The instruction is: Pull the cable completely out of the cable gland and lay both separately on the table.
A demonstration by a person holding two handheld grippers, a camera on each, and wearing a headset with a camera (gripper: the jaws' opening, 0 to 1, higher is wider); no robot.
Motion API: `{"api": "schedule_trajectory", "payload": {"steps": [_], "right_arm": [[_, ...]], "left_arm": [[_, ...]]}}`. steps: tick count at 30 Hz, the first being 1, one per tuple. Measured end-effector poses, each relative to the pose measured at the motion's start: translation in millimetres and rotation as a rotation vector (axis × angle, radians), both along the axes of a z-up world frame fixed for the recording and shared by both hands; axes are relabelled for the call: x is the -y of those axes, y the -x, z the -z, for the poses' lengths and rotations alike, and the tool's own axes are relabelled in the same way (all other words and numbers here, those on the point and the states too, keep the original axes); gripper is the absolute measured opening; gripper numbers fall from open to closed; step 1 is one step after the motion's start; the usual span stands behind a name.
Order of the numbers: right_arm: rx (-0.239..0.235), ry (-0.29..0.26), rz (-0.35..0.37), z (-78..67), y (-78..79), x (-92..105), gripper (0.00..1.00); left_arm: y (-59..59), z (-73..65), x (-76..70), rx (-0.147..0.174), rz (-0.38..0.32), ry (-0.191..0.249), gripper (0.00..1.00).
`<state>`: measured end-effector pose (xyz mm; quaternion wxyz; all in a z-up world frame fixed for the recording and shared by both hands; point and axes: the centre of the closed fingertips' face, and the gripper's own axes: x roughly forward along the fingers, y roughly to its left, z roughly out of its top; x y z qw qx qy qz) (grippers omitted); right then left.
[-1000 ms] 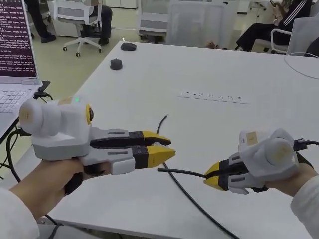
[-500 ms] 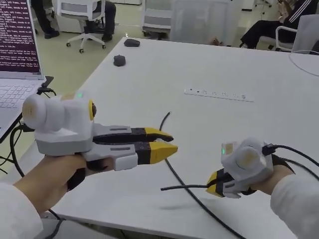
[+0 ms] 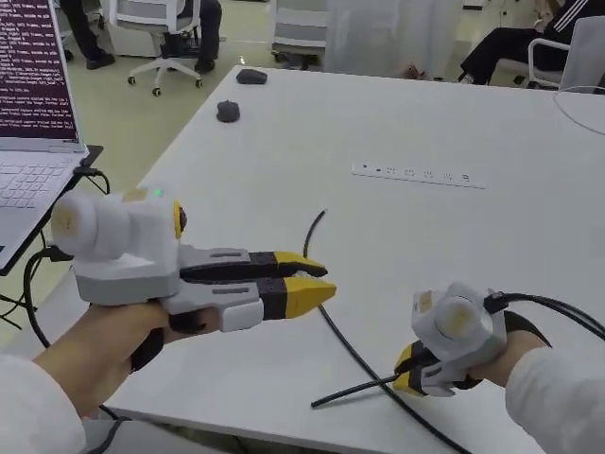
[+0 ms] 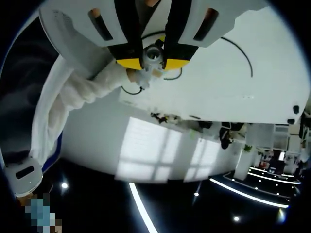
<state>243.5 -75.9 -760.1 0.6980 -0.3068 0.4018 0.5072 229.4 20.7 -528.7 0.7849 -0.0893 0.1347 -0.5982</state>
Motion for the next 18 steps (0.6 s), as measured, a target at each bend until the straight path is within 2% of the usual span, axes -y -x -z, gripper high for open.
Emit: {"api": "schedule_trajectory", "payload": {"steps": [3,6,9,12,13,14,17,18], "right_arm": [[0.006,-0.033,0.062,-8.8,-2.6,1.8,0.11],[0.042,-0.056,0.059,-23.1,-2.2,0.7,0.15],[0.069,-0.14,0.106,-49.7,-2.6,-6.6,0.2],[0.094,-0.168,0.13,-72.6,-0.3,-7.6,0.27],[0.118,-0.19,0.158,-85.8,-0.8,-8.1,0.3],[0.136,-0.211,0.184,-95.8,-1.4,-8.9,0.32],[0.16,-0.335,0.317,-131.3,2.3,-14.3,0.35],[0.157,-0.368,0.345,-138.2,4.1,-16.6,0.35]], "left_arm": [[-1.4,3.4,0.1,-0.019,-0.002,-0.003,0.16],[-3.1,9.6,0.6,-0.036,-0.007,-0.023,0.17],[-6.1,20.6,-0.7,-0.059,-0.026,-0.065,0.17],[-12.4,30.5,-4.8,-0.067,-0.061,-0.11,0.17],[-15.1,34.6,-6.4,-0.073,-0.07,-0.126,0.17],[-17.8,36.1,-7.3,-0.079,-0.079,-0.127,0.17],[-24.9,42.3,-9.7,-0.12,-0.083,-0.119,0.17],[-27.5,43.5,-9.7,-0.123,-0.085,-0.117,0.17]]}}
